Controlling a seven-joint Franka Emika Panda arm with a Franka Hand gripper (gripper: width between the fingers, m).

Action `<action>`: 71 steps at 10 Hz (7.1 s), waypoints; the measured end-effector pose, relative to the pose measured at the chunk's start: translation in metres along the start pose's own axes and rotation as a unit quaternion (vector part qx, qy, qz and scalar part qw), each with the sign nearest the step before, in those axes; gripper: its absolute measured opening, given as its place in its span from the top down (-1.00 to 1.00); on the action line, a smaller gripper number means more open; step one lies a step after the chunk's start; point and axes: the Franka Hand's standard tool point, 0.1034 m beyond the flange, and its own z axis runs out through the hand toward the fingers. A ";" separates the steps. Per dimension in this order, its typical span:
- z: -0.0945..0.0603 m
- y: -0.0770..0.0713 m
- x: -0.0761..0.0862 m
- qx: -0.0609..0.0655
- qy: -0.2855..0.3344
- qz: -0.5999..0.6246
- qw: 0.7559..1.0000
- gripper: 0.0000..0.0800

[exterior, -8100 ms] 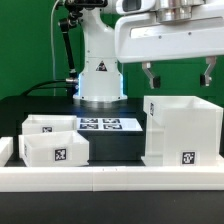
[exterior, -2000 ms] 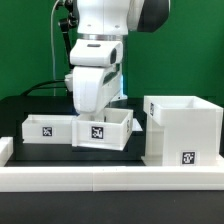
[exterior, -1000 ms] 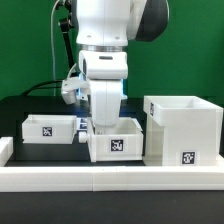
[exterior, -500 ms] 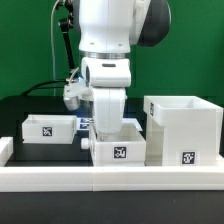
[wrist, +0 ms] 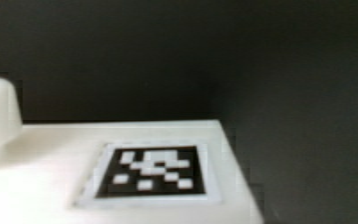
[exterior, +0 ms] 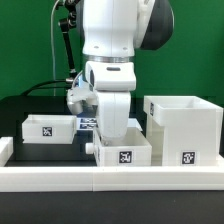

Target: Assemble drawer

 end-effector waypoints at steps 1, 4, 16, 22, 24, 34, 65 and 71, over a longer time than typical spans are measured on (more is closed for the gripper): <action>0.003 0.000 0.004 0.002 0.001 0.000 1.000 0.89; 0.005 0.004 0.009 -0.008 0.002 0.003 1.000 0.89; 0.008 0.007 0.019 -0.005 0.006 0.011 1.000 0.89; 0.010 0.006 0.018 -0.004 0.006 0.013 1.000 0.89; 0.010 0.007 0.020 -0.011 0.007 0.017 1.000 0.89; 0.011 0.011 0.037 -0.021 0.005 0.032 0.999 0.89; -0.011 0.038 -0.034 -0.004 0.095 0.012 0.995 -0.62; -0.004 0.046 -0.012 0.004 0.104 0.065 0.992 -0.62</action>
Offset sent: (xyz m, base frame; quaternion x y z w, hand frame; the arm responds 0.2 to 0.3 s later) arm 0.0057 0.0085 -0.0005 -0.0611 -0.0020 -0.0040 0.9981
